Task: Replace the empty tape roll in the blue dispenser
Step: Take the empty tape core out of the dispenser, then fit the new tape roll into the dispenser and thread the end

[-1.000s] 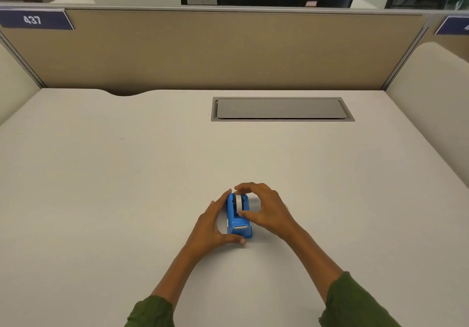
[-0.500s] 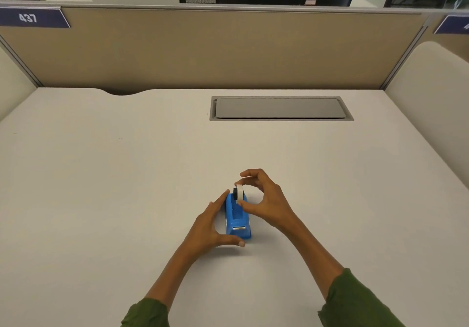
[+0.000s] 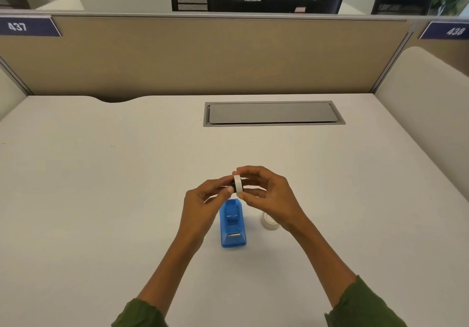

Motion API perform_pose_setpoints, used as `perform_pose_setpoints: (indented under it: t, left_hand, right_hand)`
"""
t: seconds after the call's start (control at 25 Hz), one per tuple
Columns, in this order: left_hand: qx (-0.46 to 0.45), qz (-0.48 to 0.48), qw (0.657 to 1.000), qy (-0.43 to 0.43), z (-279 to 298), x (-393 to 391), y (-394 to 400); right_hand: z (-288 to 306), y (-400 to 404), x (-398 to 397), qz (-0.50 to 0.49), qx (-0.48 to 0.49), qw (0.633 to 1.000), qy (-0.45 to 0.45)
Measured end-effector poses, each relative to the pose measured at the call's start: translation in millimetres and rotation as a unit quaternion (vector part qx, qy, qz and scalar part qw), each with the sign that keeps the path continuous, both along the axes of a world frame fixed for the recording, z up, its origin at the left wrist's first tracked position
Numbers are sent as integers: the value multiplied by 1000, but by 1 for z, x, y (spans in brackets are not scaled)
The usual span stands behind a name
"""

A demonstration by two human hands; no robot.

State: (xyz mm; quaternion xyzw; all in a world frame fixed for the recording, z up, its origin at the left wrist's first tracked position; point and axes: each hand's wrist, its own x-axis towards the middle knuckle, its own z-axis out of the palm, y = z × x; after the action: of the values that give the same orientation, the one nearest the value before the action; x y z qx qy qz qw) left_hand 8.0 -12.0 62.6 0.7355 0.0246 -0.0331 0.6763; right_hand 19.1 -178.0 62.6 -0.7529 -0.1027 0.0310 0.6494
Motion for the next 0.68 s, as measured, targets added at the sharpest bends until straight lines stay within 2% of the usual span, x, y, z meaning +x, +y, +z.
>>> perform_pose_setpoints:
  t: [0.48,0.6,0.68]
  left_hand:
    - [-58,44,993,97,8,10,-6]
    - [-44,34,994,97,8,11,-2]
    - [-46,50,993,99,4,8,1]
  right_hand:
    - [2,-4,1,2,11,1000,-15]
    - [-2,-10,14,-41,3,999,4]
    - [-15,-12,31,-82,-37,996,10]
